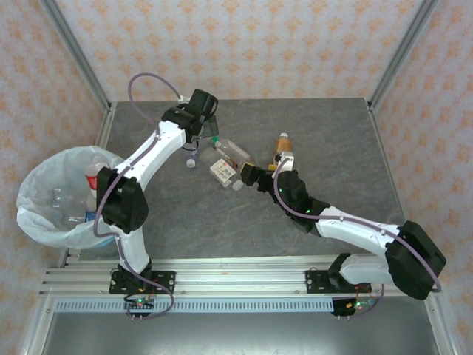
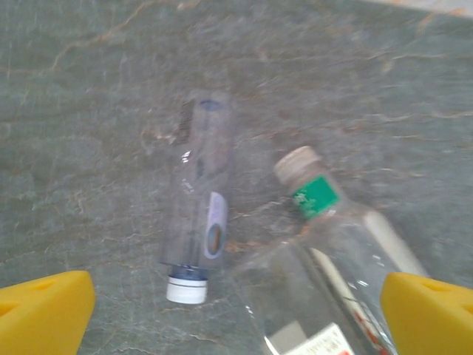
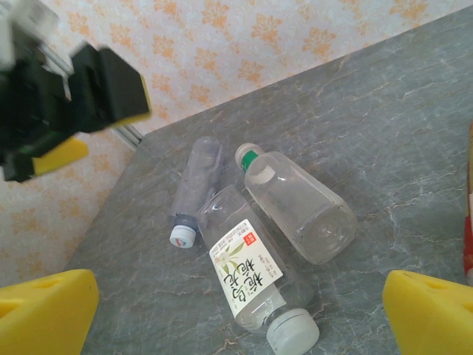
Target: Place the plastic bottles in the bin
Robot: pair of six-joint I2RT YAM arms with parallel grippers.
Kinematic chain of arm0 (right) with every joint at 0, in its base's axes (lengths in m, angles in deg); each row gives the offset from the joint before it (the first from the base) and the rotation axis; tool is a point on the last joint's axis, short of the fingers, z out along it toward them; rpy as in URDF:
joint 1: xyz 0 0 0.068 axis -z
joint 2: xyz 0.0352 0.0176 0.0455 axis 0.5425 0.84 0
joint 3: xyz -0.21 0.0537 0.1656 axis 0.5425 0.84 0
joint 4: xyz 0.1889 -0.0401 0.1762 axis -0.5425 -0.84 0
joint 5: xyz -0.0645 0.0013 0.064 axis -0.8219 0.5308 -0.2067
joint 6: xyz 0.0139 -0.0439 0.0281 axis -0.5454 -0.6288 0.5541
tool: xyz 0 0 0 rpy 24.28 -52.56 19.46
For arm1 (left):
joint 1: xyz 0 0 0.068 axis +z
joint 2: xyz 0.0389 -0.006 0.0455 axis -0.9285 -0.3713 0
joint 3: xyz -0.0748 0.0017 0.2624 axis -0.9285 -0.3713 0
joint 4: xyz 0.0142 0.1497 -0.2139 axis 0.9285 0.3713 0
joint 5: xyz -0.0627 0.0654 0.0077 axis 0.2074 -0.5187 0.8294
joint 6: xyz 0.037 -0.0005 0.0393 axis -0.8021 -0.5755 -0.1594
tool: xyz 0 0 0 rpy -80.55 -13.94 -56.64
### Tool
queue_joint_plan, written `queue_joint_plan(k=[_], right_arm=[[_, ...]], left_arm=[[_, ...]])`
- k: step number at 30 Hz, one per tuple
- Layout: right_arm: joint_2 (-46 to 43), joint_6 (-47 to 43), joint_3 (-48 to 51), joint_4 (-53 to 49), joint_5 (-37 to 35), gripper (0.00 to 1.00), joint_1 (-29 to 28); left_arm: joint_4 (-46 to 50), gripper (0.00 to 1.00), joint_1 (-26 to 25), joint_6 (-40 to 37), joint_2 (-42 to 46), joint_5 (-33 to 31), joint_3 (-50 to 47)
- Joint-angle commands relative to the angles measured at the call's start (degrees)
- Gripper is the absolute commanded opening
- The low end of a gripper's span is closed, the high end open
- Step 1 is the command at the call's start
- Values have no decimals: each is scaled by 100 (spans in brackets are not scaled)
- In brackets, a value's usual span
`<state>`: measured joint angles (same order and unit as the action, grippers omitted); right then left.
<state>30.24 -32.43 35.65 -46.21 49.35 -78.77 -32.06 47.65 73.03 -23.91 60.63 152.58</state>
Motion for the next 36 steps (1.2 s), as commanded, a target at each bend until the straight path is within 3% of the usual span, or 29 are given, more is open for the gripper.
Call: queue_joint_plan(k=[1,6,15,22,36], right_arm=[[-331,21,203,1,-131,99,47],[-450,-240,266,155,280,99,51],[-336,-291,100,76,428,99,43],[-363,-263,54,-36,483,99,47],[-416,-238,38,-197,424,99,47]], left_arm=[[115,100,321,-66,-108,175,55],[-98,100,493,-776,-600,592,136],[-296,93,829,-995,-1431,1150,436],[-275,81,967,-1073,-2075,1180,883],[-318,74,1062,-1245,-3070,1284,1638]])
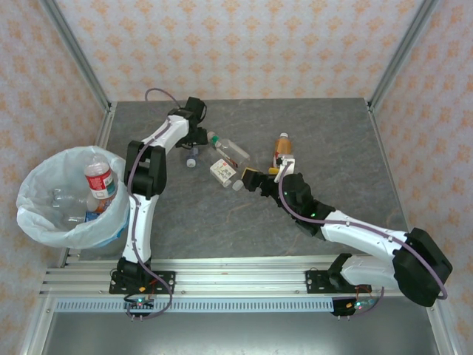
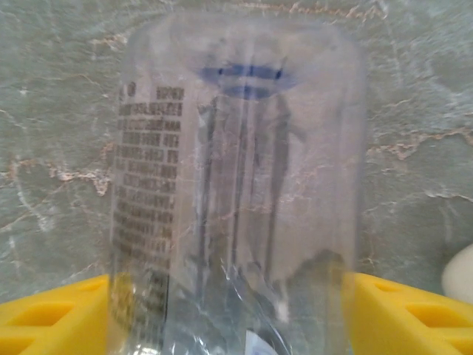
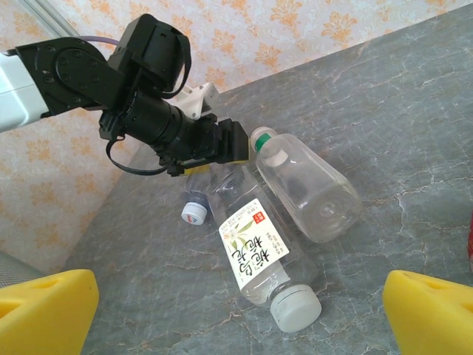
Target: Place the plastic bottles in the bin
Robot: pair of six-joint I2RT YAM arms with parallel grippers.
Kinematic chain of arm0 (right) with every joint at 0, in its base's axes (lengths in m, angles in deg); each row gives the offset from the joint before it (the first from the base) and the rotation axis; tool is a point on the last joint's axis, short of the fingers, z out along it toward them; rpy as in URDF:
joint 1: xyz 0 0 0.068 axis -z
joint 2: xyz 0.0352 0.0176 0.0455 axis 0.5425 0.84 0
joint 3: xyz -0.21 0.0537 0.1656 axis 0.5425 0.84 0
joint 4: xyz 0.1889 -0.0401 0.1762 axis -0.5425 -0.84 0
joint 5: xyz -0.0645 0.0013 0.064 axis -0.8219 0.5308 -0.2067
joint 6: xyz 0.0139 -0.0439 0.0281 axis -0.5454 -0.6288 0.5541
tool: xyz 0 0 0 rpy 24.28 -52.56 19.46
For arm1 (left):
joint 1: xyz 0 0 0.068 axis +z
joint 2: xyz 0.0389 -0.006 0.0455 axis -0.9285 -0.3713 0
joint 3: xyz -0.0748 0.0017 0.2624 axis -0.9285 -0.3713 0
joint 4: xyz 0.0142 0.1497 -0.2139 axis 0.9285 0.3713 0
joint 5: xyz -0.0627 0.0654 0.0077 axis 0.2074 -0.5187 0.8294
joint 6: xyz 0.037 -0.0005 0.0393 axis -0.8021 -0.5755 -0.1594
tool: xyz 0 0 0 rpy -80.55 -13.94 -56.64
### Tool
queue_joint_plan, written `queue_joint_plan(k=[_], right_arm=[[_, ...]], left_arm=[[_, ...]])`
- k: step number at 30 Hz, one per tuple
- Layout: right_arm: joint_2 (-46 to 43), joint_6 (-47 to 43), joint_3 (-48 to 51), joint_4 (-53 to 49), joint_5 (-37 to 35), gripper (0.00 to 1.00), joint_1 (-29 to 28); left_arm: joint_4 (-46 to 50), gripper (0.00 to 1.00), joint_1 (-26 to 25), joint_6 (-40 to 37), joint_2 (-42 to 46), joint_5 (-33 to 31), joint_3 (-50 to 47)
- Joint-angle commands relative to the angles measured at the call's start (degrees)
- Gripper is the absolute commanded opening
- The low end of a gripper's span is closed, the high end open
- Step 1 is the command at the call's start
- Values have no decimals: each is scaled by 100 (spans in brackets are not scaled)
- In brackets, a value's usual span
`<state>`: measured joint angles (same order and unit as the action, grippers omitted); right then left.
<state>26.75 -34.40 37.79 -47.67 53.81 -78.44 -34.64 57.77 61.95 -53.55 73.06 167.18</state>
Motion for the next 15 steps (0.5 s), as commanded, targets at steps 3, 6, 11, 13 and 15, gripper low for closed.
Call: queue_joint_plan(k=[3,6,11,13,15], right_arm=[[-39,-61,-194,-54,-18,99,14],[-30,-68,-194,-58,-15,99,14],[-34,-42,-170,-76,-6,99,14],[-33,-38,-160,-68,-14,99,14],[-23,-49,-159,-68,-15,99,14]], left_arm=[[-157,70,77,-107,-225,235,178],[-197,65,94,-43,-305,323,178],[-202,58,96,-29,-287,361,144],[-211,55,99,-28,-227,349,114],[-273,52,101,-16,-101,335,19]])
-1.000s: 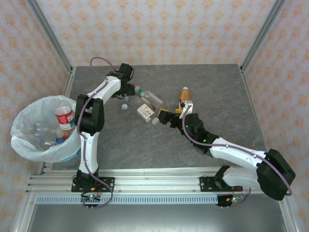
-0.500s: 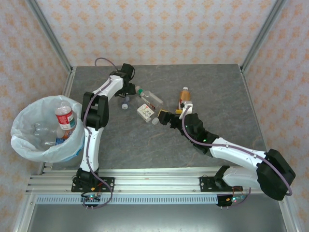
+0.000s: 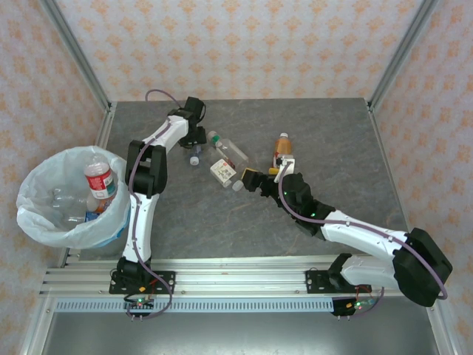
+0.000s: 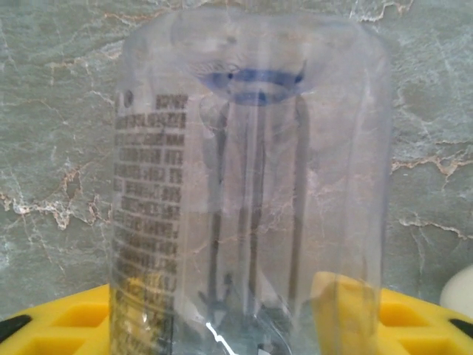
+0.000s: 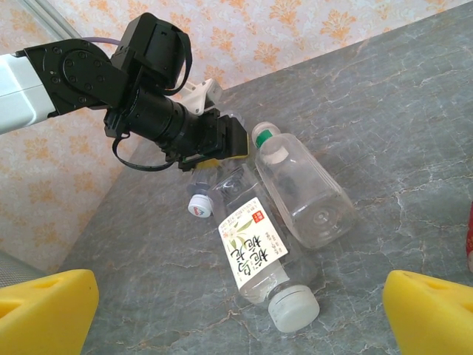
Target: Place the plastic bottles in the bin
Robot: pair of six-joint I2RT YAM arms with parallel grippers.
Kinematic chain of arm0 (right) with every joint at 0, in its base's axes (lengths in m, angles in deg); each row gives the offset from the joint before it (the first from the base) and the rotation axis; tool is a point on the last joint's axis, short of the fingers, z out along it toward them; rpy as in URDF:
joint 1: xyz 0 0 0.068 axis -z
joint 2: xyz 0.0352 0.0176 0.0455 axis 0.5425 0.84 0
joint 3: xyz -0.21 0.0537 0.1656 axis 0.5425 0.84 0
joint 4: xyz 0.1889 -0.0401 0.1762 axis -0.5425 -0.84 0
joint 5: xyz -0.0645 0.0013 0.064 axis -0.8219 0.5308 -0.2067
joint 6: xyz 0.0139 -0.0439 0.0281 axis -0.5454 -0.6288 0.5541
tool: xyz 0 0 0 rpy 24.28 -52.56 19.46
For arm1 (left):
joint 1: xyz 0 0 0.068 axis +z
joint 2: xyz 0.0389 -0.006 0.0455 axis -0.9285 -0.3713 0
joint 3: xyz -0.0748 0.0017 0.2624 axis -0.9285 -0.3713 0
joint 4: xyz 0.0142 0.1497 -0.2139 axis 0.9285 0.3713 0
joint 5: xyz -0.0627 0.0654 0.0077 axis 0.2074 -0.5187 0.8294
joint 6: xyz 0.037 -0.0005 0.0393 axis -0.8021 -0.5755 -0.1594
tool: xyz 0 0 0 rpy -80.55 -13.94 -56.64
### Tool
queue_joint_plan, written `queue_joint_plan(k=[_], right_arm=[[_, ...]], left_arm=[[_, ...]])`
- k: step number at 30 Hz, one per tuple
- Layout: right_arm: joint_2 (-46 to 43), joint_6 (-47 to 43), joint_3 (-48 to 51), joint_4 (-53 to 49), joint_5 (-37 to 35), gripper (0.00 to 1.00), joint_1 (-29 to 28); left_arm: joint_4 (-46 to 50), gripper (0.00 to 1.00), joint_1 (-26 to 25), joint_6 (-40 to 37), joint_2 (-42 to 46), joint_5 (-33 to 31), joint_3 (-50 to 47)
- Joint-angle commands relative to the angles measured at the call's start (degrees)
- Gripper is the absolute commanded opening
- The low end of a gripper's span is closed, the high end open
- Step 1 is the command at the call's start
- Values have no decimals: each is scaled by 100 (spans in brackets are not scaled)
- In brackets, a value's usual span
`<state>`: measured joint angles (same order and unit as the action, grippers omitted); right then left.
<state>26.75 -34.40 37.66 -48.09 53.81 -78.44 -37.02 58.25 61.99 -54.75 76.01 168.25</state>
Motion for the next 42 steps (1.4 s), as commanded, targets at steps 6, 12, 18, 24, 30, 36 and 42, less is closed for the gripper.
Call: queue_joint_plan(k=[6,12,18,24,30,36,42], right_arm=[[35,-133,-163,-2,-7,99,14],[126,-237,-277,-11,124,99,14],[163,-235,-346,-26,203,99,14],[178,-464,-422,-130,321,99,14],[76,-1180,-681,-661,623,99,13],[161,-1361,-728,-634,1017,99,14],[398,-1464,-810,-474,1329,99,14]], left_arm=[[-176,44,38,-13,329,54,-327],[-304,43,38,90,567,32,-614],[-420,42,21,117,914,33,-958],[-440,41,-34,145,1564,-65,-1191],[-646,41,-288,116,2624,-407,-1728],[-971,40,-509,391,3733,-360,-2412],[-960,40,-933,407,4805,-681,-2841]])
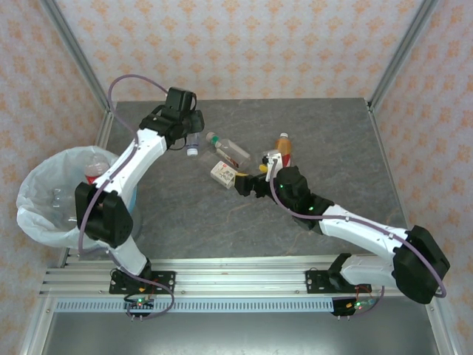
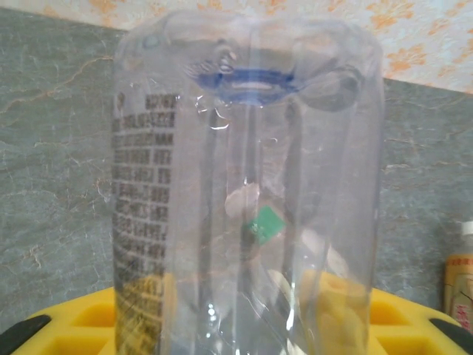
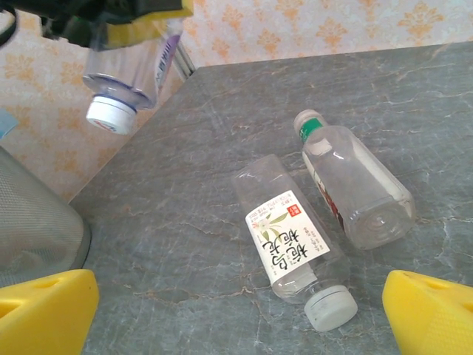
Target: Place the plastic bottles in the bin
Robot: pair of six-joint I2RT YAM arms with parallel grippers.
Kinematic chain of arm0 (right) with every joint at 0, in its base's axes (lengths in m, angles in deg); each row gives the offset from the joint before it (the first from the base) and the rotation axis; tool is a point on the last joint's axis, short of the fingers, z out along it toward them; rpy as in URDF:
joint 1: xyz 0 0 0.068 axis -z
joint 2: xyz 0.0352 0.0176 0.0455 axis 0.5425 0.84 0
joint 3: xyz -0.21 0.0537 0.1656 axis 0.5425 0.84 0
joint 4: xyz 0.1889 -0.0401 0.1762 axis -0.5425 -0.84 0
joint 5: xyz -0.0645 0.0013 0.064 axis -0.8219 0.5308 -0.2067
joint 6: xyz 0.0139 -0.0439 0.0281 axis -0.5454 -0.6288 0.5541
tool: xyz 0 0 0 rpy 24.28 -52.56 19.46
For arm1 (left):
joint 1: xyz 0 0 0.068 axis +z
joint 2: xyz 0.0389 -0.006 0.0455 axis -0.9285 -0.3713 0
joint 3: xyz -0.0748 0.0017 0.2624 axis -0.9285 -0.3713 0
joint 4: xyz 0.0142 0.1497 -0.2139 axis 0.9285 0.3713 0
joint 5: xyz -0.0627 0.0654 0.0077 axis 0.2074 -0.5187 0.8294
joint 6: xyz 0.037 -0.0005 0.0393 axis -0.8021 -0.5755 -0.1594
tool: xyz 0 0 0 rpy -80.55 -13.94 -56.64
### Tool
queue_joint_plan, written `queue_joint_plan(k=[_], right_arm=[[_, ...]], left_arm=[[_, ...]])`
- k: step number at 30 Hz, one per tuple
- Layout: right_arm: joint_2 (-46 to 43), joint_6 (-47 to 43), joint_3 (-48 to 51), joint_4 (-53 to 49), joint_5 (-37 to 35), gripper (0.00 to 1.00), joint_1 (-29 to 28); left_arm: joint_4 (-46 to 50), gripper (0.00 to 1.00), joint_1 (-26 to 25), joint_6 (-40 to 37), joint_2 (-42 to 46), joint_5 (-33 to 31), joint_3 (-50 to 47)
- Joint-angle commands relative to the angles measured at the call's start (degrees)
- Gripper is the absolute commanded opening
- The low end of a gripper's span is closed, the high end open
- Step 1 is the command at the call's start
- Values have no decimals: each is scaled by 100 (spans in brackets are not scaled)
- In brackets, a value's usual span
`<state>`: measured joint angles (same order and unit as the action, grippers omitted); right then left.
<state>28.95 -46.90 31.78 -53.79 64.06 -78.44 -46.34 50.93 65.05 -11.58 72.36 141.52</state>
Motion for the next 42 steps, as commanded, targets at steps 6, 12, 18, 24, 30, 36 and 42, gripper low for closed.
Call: queue_joint_plan(k=[6,12,18,24,30,36,42], right_arm=[[372,-508,-320,237,766,99,-1],[531,-836,-393,564,892,99,-69],[740,-922,-535,678,932,99,-109],[781,-885,-485,934,699,99,-135],[726,-900,-405,966,505,99,-135],[797,-918,-416,1051,488,99,-135],[915,-947,-480,1081,522,99,-135]], left_arm=[[123,40,-382,55,1578,-706,-521],[326,41,-382,35,2547,-1219,-875],[688,42,-373,-183,3034,-1783,-757],[1120,42,-373,-508,3304,-3195,-652],[1356,43,-258,-684,3545,-4285,-782],[1632,43,300,-400,3764,-3977,-1002],[1981,43,882,-312,3947,-3862,-978]])
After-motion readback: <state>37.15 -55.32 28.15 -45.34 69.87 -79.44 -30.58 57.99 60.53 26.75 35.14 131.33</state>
